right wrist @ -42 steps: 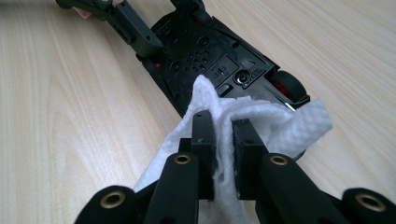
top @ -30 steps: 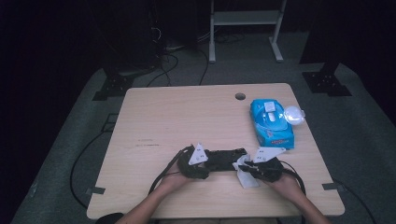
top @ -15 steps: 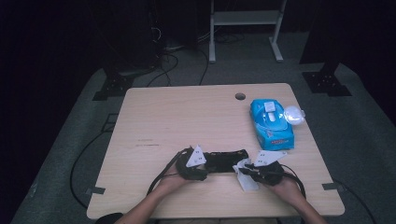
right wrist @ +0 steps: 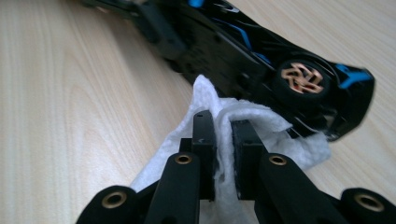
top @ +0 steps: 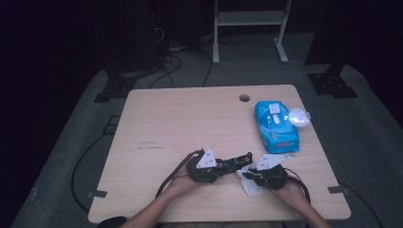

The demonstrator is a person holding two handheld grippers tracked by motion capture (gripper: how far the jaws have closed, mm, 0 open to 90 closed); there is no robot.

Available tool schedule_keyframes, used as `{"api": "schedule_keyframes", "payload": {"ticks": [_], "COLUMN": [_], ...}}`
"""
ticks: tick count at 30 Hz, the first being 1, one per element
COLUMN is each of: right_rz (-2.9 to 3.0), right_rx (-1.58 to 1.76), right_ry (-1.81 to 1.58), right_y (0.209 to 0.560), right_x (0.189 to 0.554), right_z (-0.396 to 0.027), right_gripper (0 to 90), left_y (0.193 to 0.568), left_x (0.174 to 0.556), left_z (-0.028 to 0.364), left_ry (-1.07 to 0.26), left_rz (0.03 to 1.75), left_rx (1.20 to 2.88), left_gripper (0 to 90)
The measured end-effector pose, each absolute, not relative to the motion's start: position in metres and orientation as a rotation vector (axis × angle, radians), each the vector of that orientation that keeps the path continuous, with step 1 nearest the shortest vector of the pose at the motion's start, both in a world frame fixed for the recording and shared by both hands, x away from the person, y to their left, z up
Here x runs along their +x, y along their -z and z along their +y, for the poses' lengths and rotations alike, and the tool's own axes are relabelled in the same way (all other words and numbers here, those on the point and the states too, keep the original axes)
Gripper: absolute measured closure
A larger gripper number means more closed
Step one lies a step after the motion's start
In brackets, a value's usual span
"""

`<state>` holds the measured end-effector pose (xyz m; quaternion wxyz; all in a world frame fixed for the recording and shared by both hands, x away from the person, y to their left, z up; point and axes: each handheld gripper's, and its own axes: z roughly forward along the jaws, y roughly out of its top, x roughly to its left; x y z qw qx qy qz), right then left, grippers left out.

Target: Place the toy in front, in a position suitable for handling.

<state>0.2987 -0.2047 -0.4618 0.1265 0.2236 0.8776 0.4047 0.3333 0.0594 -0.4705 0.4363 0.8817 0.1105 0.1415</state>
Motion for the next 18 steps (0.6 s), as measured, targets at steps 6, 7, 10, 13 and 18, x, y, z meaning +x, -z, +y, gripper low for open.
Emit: {"api": "schedule_keyframes", "payload": {"ticks": [6,7,10,13,18], "right_rz": [2.480,2.460,2.425,2.414,2.425], "right_rx": [0.670,0.667,0.678,0.693,0.696], "right_ry": [-1.309,-1.317,-1.345,-1.388,-1.407], "right_y": [0.443,0.438,0.427,0.425,0.425], "right_x": [0.298,0.299,0.307,0.316,0.332], "right_z": [-0.207,-0.205,-0.188,-0.163,-0.127], "right_gripper": [81.6,81.6,81.3,81.3,81.6], "left_y": [0.470,0.470,0.470,0.470,0.467], "left_x": [0.340,0.342,0.345,0.345,0.344], "left_z": [0.067,0.068,0.071,0.072,0.076], "left_ry": [-0.351,-0.361,-0.327,-0.335,-0.346], "left_rz": [0.305,0.314,0.343,0.334,0.339], "left_rx": [2.177,2.171,2.144,2.148,2.120], "left_gripper": [64.9,65.0,65.2,65.2,65.7]}}
